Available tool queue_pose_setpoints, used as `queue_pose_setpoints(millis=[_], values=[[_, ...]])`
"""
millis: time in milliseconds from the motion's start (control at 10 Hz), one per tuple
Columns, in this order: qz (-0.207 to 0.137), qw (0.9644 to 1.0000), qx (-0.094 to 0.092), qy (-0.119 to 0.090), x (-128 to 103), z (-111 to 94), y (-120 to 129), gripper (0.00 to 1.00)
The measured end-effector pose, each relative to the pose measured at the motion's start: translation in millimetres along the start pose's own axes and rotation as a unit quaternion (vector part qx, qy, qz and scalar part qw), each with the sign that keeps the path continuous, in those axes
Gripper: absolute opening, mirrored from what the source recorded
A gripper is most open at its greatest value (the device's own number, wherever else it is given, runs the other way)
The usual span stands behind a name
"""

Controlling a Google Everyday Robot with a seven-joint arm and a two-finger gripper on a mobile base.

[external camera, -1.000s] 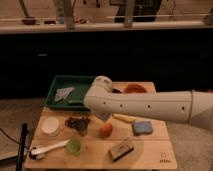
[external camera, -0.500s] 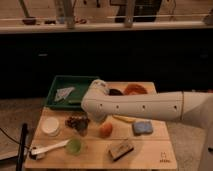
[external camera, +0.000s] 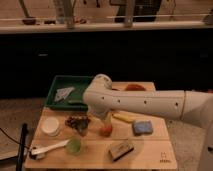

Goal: Place apple in tray

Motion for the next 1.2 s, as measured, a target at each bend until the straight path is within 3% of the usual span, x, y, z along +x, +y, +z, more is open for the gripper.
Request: queue_pose_setpoints(millis=[400,900,1200], values=[[-0.045,0.9988,-0.015,-0.015,4.5,9.3,12.7,0.76],[-0.062,0.9976,0.011,-0.029,16.8,39.1,22.0,0.76],[-0.072,0.9959,0.020,-0.050,21.3,57.9,20.2,0.76]])
